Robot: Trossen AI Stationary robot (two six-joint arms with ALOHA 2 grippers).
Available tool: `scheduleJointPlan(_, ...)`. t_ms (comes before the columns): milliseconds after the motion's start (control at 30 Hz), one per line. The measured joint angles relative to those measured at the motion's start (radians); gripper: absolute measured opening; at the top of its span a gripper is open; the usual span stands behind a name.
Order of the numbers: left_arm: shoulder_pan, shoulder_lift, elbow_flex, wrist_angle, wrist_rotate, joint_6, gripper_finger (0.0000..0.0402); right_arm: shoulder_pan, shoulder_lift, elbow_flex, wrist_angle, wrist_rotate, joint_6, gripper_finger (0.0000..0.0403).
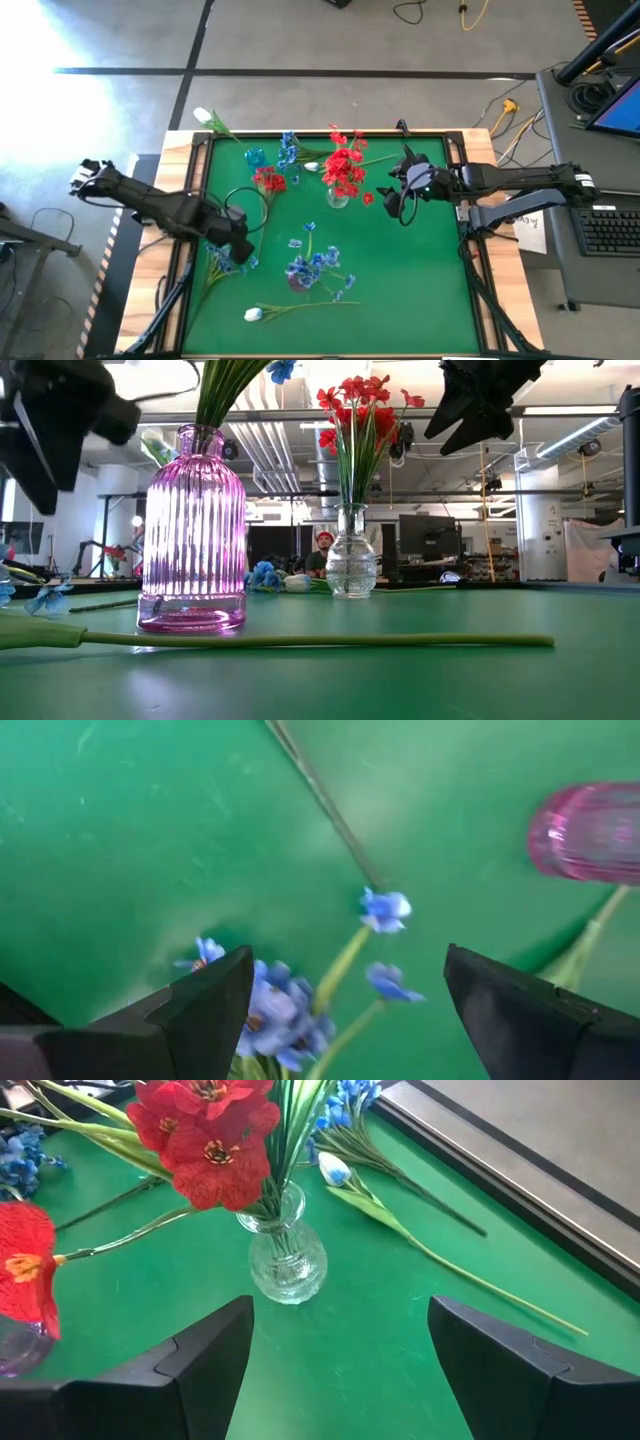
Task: Sort flowers into vase by color
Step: Put the bottom blue flowers into the violet vase
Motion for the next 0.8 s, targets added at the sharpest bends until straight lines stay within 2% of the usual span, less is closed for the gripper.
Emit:
scheduleJointPlan(267, -0.119, 0.108, 0.13, -0.126, 0.0, -0.124, 0.0316, 0.0, 0.0, -0.002, 0.0, -0.001, 0.0, 0.0292)
scheduleJointPlan(633, -0.388, 0.176, 0.126, -0.127, 0.032, -0.539, 0.0337, 0.0, 0.0, -0.002, 0.0, -0.002, -0.017, 0.0292)
scheduleJointPlan(800, -0.478, 0.229, 0.105, -0.126, 0.034, -0.672, 0.0341, 0.0, 0.0, -0.003, 0.0, -0.002, -0.02, 0.0293)
